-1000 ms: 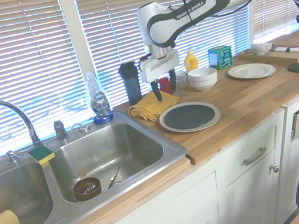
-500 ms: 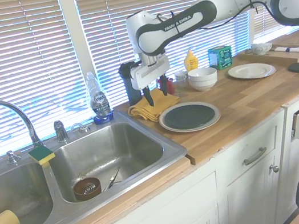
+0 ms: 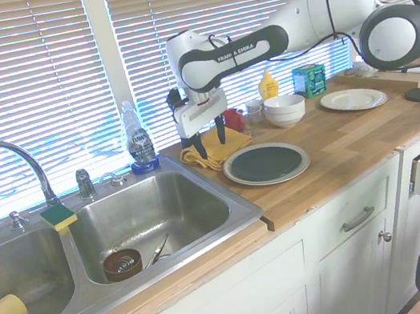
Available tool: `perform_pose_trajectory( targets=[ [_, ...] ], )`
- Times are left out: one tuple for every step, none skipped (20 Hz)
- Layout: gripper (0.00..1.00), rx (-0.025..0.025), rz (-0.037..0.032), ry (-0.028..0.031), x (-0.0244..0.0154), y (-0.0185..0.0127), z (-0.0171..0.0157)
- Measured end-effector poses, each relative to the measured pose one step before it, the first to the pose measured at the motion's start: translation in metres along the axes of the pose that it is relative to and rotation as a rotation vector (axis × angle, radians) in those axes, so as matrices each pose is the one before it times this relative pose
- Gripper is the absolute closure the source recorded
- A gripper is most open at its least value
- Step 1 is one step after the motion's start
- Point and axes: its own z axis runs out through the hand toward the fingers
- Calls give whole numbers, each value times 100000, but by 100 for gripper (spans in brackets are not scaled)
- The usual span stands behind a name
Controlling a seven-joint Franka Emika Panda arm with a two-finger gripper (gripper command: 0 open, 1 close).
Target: Wipe the blue plate in clockwise motion
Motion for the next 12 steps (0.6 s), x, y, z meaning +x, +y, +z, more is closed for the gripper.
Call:
perform_pose_trajectory(
  targets=[
    [0,-58,-271,47,263,-152,201],
    [0,-257,-233,137,247,-131,319],
    [0,-372,-205,555,256,-137,482],
    [0,-928,-261,988,171,-158,642],
    [0,-1118,-163,1315,97,-180,590],
    [0,-1086,-376,1698,9,-255,520],
    [0,-1073,-572,2078,-138,-359,375],
    [0,-787,-607,2046,-182,-368,223],
    [0,-582,-858,1788,-251,-372,183],
    [0,-294,-746,1639,-219,-343,130],
    [0,-64,-552,1384,-137,-269,91],
    [0,-169,-428,1475,-50,-191,80]
  ],
)
